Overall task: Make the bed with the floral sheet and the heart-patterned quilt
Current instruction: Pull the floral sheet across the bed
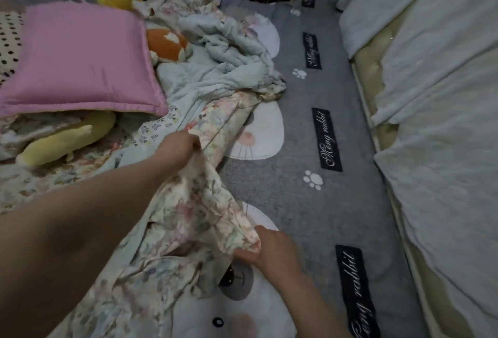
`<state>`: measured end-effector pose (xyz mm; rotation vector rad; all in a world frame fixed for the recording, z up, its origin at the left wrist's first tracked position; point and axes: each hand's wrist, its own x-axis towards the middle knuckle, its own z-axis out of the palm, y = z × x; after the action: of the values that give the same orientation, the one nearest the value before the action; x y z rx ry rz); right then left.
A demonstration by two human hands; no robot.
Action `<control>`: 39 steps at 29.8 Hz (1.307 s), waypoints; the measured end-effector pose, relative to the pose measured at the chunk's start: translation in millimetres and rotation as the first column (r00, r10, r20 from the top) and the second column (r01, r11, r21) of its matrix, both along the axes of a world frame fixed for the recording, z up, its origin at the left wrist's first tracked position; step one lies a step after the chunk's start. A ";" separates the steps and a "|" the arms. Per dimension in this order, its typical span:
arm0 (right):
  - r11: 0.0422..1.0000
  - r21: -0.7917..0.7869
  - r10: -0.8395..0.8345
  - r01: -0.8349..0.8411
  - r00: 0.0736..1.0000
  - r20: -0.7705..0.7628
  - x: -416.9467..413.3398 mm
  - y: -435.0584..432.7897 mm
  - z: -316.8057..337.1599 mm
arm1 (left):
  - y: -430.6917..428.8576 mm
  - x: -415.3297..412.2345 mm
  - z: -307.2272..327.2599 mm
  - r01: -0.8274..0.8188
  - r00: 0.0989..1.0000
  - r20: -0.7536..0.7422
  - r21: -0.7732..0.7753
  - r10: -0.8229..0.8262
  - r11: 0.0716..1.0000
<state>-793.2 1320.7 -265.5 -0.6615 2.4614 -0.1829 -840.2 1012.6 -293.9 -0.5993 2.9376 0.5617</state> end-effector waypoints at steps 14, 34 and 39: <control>0.835 -0.127 -0.549 0.535 0.815 -0.184 12.5 85.6 108.4 | 79.5 -76.5 141.6 0.354 0.922 -0.106 -0.162 -0.373 0.921; 0.447 -0.326 -0.867 0.833 0.493 0.073 100.3 158.4 116.3 | 294.1 -38.5 186.3 0.936 0.212 0.147 0.252 -0.966 0.244; 0.402 -0.453 -0.901 0.796 0.431 -0.044 107.8 181.8 141.9 | 258.0 -41.3 170.8 0.940 0.254 0.370 0.122 -0.894 0.318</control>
<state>-685.4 1502.5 -123.5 0.6373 2.8335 -1.0550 -881.5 1270.6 -123.1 0.9664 2.3116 0.0584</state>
